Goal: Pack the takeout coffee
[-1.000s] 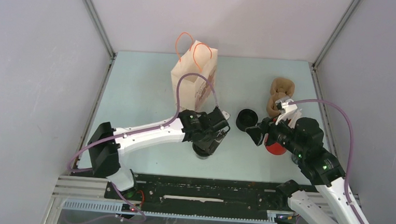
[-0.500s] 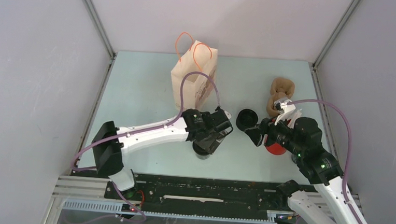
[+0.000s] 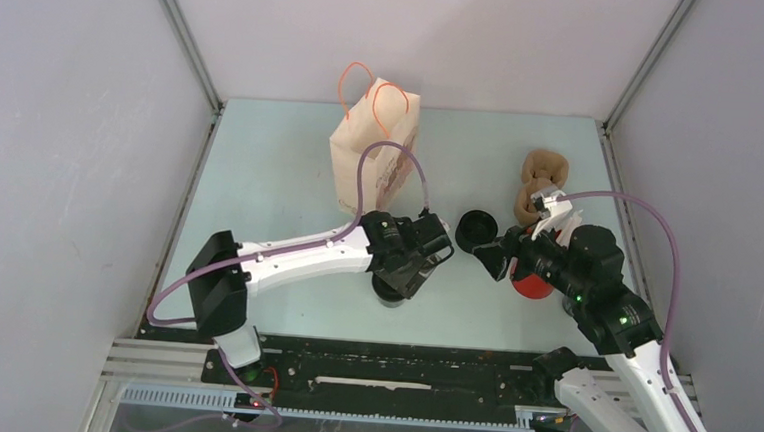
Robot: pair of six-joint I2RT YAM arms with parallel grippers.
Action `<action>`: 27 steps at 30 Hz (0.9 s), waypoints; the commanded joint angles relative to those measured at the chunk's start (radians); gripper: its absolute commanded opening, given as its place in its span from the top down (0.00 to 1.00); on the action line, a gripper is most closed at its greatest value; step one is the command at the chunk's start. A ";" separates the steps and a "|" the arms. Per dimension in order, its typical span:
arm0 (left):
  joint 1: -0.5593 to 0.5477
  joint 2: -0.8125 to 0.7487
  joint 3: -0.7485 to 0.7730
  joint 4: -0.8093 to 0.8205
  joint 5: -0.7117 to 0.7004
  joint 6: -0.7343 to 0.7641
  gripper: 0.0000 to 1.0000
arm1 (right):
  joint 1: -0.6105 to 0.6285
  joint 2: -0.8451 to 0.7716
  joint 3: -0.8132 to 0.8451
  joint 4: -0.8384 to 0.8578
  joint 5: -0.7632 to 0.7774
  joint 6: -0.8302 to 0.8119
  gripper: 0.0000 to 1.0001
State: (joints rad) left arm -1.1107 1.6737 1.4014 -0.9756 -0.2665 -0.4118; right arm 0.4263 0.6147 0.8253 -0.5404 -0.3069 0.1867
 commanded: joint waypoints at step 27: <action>0.235 -0.652 -0.407 0.291 0.269 -0.170 0.08 | -0.008 0.225 0.001 0.046 -0.235 0.087 0.34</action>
State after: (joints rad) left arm -1.0145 1.1893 1.2282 -0.8406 -0.1677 -0.4686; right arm 0.4179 0.7120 0.8253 -0.5297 -0.4099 0.1989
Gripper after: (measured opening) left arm 0.947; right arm 0.664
